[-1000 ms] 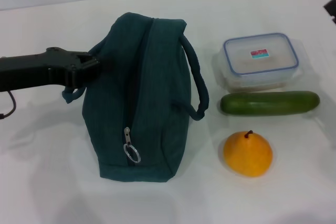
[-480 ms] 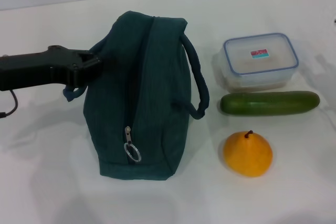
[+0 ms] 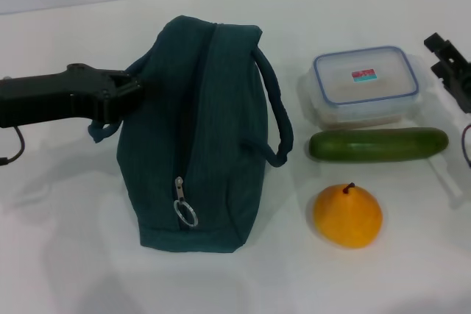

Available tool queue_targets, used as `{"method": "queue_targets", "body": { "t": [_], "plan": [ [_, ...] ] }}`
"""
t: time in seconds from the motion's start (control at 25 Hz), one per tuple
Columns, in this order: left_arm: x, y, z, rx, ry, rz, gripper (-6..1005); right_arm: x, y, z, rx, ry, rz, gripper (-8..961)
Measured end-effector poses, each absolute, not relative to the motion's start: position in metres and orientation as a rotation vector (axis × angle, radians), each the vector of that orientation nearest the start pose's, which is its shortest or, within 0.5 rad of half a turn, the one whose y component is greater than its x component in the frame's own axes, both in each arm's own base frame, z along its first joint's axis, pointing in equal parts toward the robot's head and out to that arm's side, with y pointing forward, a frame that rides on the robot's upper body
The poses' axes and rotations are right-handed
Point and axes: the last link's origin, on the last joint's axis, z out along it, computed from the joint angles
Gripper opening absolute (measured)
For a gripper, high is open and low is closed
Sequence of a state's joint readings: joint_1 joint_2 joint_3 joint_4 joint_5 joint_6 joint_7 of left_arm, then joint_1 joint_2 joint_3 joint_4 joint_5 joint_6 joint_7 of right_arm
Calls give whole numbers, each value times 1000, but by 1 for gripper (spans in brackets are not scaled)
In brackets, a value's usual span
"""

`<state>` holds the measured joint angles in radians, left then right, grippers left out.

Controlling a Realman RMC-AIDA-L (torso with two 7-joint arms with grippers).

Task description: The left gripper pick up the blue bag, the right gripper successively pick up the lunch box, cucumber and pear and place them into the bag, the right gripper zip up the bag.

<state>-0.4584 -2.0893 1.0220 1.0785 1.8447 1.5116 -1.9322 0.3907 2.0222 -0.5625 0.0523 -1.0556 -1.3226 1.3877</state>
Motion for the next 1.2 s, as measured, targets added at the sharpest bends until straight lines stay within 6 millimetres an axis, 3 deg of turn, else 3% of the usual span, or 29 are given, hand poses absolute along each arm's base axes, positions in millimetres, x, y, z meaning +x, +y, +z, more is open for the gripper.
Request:
{"method": "queue_targets", "body": {
  "t": [0.36, 1.2],
  "plan": [
    [-197, 343, 21, -2755, -808, -663, 55, 358, 299, -6, -1306, 1584, 1425, 784],
    [-203, 341, 22, -2754, -795, -636, 54, 350, 308, -8, -1317, 1620, 1456, 778]
  ]
}}
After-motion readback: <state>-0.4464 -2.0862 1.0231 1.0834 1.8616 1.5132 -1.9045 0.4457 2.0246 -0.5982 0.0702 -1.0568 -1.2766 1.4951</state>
